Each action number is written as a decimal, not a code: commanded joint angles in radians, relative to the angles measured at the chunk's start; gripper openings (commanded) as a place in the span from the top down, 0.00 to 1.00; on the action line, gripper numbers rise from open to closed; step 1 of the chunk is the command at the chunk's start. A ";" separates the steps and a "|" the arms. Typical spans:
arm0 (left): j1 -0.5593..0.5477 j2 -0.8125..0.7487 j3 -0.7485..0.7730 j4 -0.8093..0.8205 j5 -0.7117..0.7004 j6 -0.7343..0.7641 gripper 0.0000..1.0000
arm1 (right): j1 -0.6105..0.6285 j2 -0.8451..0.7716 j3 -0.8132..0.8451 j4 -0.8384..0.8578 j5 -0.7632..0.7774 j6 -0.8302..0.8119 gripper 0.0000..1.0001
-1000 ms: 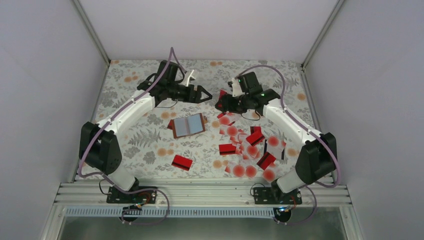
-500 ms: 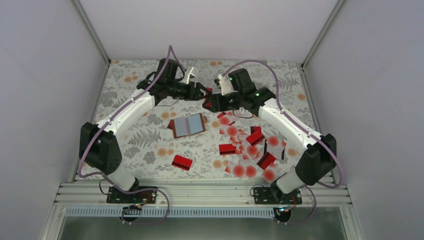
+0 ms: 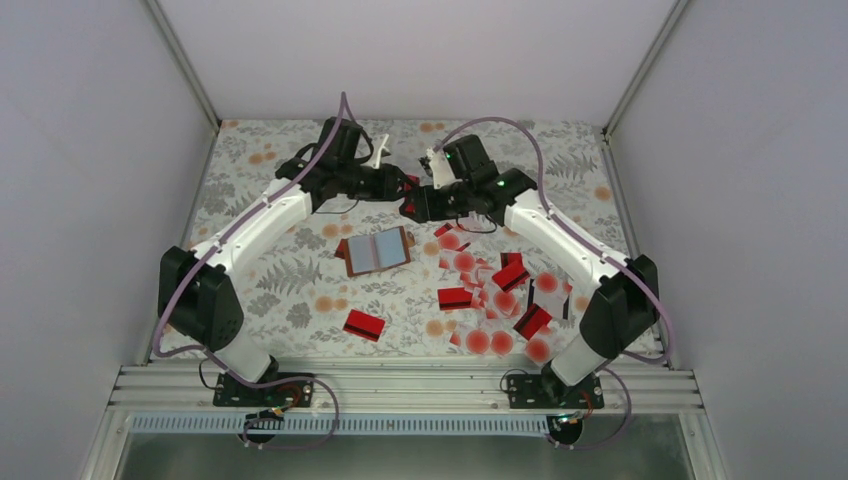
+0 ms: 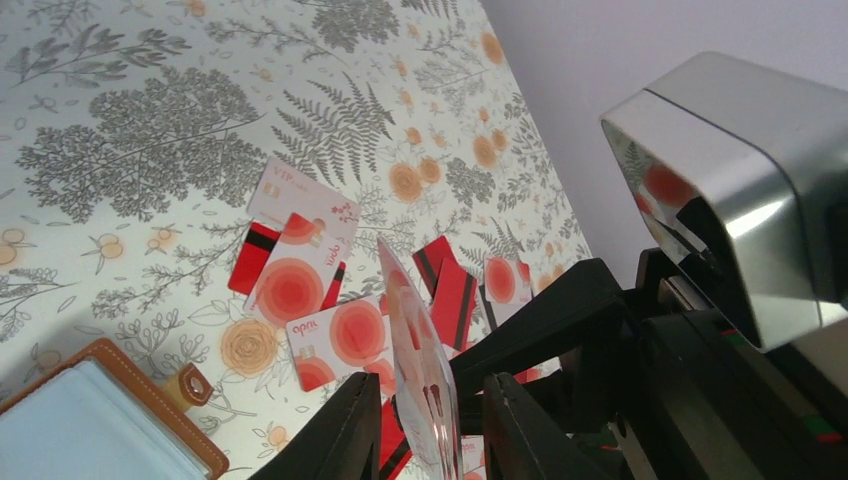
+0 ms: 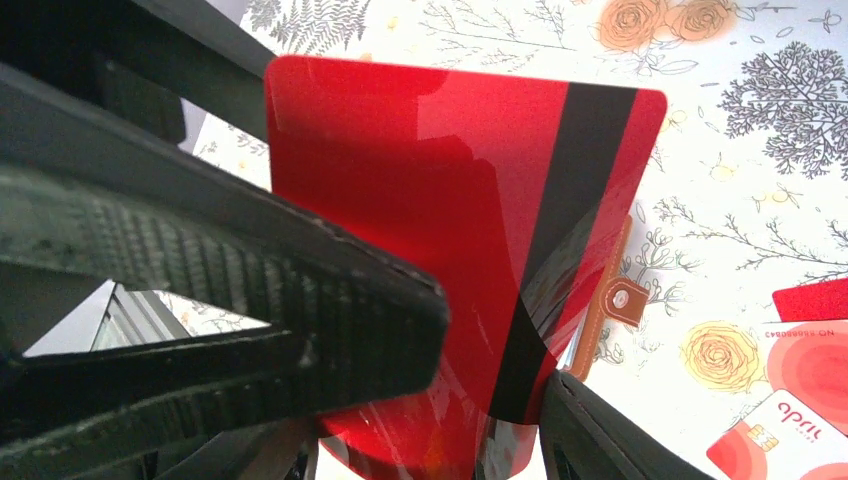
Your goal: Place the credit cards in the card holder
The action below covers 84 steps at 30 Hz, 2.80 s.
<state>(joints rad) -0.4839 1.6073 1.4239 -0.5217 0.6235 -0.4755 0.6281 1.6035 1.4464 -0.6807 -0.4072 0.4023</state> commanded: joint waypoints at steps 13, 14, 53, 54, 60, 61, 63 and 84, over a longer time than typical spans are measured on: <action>-0.002 -0.028 0.019 -0.021 -0.024 -0.003 0.94 | 0.012 0.040 0.079 -0.002 0.008 0.062 0.50; -0.002 -0.028 0.020 -0.021 -0.024 -0.004 0.97 | 0.012 0.042 0.080 -0.001 0.010 0.065 0.50; 0.259 -0.163 -0.481 0.170 0.040 -0.036 0.98 | 0.005 0.184 -0.025 0.224 -0.176 0.082 0.17; 0.262 -0.160 -0.498 0.192 0.053 -0.043 0.97 | 0.005 0.199 -0.023 0.229 -0.180 0.087 0.18; 0.276 -0.122 -0.557 0.243 0.076 -0.043 0.98 | 0.006 0.282 -0.015 0.273 -0.248 0.095 0.26; 0.278 -0.117 -0.562 0.245 0.077 -0.041 0.98 | 0.006 0.294 -0.014 0.280 -0.261 0.097 0.27; 0.279 -0.109 -0.571 0.258 0.078 -0.043 0.98 | 0.005 0.319 -0.006 0.288 -0.277 0.096 0.29; 0.281 0.034 -0.566 0.316 0.111 -0.024 0.98 | -0.053 0.473 -0.019 0.257 -0.235 0.031 0.50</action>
<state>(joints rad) -0.2092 1.6234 0.8394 -0.2325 0.7120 -0.5129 0.5919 2.0449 1.4418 -0.4343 -0.6464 0.4622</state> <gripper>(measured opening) 0.024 0.502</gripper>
